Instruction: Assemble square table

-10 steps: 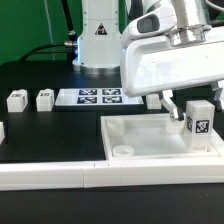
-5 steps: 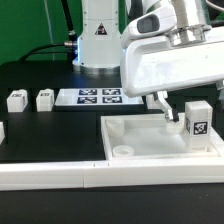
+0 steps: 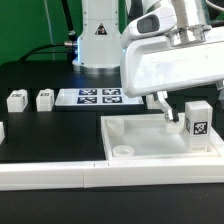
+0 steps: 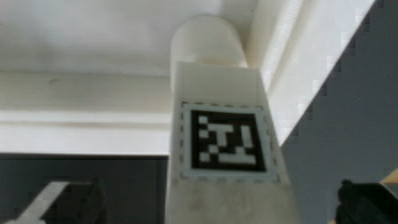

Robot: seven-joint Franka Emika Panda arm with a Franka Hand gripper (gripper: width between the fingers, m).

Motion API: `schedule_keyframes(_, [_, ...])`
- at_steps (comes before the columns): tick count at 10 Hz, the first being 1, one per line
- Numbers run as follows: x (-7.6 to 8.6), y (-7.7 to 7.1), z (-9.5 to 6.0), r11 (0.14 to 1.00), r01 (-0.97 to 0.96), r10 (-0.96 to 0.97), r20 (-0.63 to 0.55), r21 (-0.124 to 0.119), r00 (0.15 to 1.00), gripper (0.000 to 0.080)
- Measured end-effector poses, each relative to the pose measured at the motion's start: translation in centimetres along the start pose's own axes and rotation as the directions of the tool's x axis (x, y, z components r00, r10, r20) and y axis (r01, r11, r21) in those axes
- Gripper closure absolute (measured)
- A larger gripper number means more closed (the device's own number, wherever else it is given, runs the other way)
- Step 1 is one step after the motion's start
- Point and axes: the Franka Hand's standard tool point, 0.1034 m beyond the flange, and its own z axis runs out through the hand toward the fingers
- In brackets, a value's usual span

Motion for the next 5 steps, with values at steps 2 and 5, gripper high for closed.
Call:
schedule_keyframes(2, [0.29, 0.26, 0.06, 1.000, -0.010, 0.009, 0.060, 0.007, 0.998, 0.0151])
schedule_keyframes(5, [0.86, -0.35, 0.32, 0.998, -0.038, 0.025, 0.294, 0.040, 0.956, 0.0151])
